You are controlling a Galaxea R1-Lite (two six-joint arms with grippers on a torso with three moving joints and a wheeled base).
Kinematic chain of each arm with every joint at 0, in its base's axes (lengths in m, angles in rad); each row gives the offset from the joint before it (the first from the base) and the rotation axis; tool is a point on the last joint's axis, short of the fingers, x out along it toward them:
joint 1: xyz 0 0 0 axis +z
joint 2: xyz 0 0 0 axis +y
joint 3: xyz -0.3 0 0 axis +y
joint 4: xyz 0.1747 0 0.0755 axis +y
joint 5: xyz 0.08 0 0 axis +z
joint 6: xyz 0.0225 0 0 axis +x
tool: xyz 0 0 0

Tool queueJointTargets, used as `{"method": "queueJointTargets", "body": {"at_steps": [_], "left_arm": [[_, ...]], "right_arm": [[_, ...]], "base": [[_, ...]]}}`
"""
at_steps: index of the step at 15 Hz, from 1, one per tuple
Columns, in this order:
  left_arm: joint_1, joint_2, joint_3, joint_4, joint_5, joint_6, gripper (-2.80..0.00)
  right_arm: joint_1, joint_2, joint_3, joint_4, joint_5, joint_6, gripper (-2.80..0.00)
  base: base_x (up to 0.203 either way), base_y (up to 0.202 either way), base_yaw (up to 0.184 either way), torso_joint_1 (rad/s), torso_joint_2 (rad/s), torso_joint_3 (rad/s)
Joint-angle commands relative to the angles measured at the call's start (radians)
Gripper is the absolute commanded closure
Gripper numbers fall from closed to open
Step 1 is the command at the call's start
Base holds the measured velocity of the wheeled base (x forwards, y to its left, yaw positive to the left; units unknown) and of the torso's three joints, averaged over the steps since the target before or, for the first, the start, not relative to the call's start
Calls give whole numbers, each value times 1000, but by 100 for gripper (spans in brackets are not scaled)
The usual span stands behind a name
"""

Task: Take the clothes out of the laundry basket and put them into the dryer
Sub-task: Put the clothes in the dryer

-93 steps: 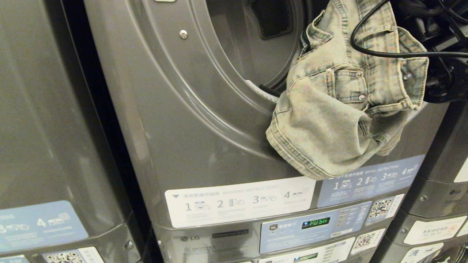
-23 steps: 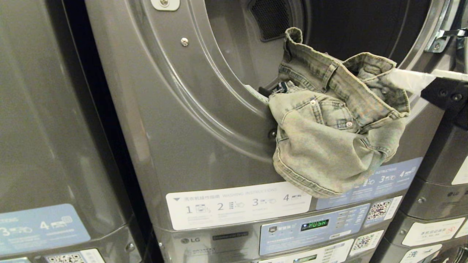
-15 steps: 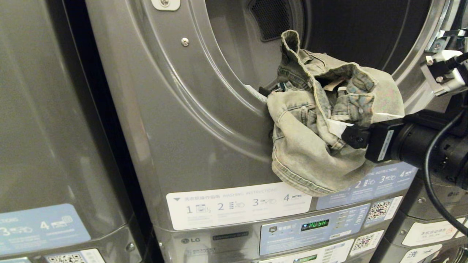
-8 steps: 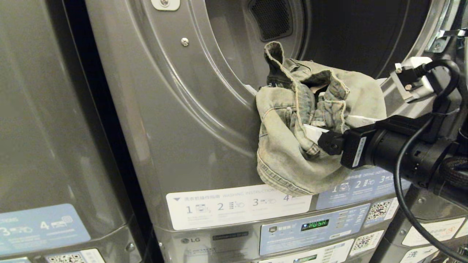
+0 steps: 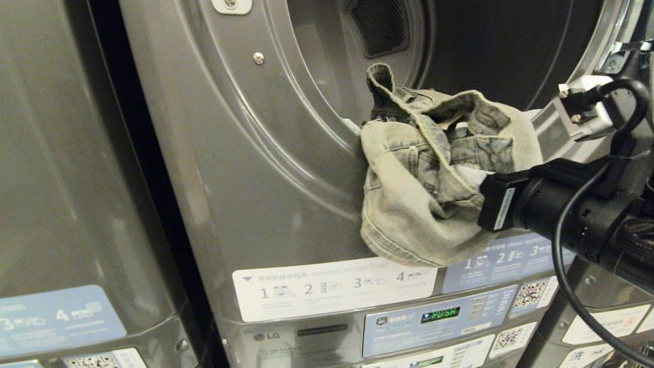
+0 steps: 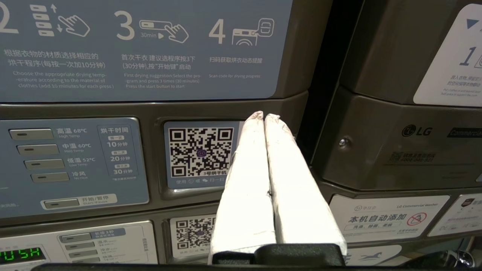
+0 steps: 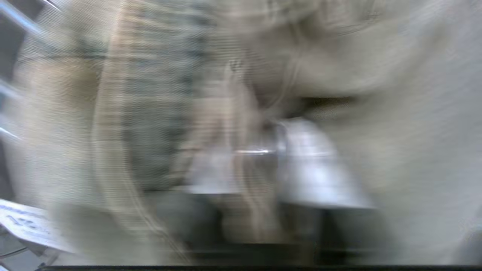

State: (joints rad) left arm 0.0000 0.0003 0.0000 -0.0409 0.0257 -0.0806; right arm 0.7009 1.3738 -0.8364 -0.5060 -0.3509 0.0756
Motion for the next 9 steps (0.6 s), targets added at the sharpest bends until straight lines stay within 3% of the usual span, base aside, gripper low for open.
{"method": "queueJointTargets", "body": {"at_steps": [1, 4, 6, 9], "left_arm": [[0, 0, 14, -1, 0, -1, 0], [0, 0, 14, -1, 0, -1, 0], [0, 0, 14, -1, 0, -1, 0], [0, 0, 14, -1, 0, -1, 0]], "right_arm": [[0, -51, 4, -4, -8, 0, 0], [-4, -107, -48, 0, -44, -3, 0], [-15, -84, -153, 0, -93, -9, 0], [-50, 56, -354, -2, -106, -21, 0]], "base": [[0, 0, 0, 0, 0, 0], [0, 0, 0, 0, 0, 0], [0, 0, 0, 0, 0, 0], [0, 0, 0, 0, 0, 0]]}}
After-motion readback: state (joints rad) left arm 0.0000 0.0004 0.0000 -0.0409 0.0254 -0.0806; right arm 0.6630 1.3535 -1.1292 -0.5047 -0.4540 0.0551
